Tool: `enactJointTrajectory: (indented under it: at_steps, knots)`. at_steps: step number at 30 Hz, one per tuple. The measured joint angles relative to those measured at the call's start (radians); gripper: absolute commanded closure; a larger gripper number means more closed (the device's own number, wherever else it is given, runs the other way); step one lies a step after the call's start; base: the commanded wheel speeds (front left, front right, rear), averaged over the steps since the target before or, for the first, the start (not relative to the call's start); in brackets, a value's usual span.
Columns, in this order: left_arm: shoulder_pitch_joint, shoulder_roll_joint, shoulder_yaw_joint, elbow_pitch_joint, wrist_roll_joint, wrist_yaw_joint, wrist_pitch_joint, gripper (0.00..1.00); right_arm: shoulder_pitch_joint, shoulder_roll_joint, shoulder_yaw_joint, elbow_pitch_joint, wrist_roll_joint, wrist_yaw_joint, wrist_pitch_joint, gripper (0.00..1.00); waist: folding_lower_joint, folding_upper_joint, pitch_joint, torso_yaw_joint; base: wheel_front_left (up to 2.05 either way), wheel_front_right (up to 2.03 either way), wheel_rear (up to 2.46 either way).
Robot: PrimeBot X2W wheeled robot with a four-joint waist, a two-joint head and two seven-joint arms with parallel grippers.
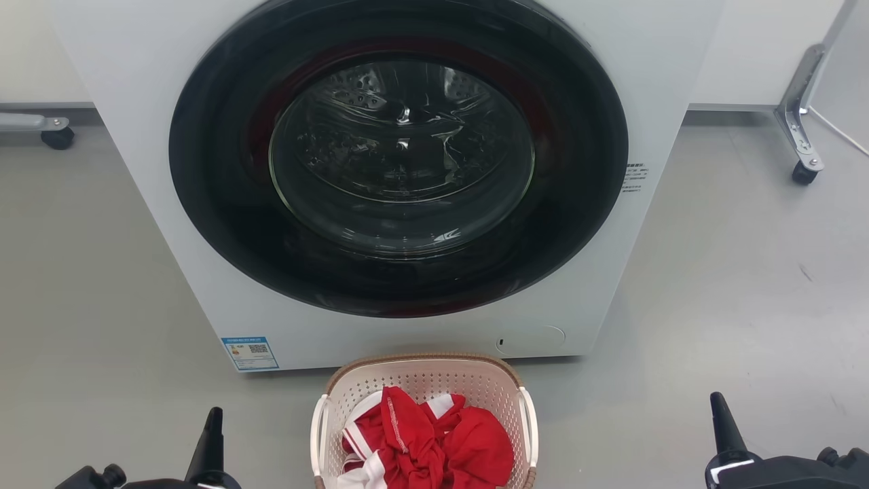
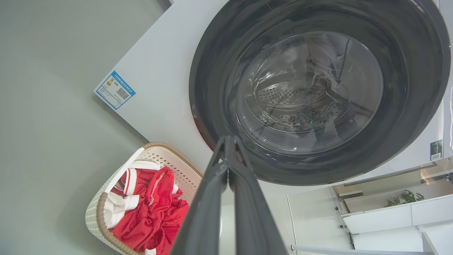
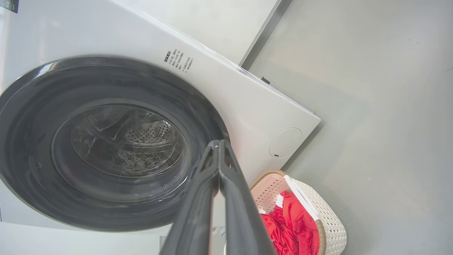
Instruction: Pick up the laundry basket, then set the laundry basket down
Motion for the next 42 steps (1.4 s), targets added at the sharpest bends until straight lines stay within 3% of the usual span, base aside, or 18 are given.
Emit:
enactJointTrajectory:
  at_steps: [35,42]
  knots:
    - [-0.095,-0.027,0.105,0.065,-0.449,-0.089,0.123,1.0,-0.064,0.003,-0.154,0.055,0.473,0.088,0.123,1.0,0.0,0.0,0.001,-0.025,0.0,0.0,0.0]
    - [-0.102,-0.03,0.107,0.067,-0.468,-0.095,0.128,1.0,-0.077,0.003,-0.158,0.057,0.482,0.092,0.13,1.0,0.0,0.0,0.001,-0.025,0.0,0.0,0.0]
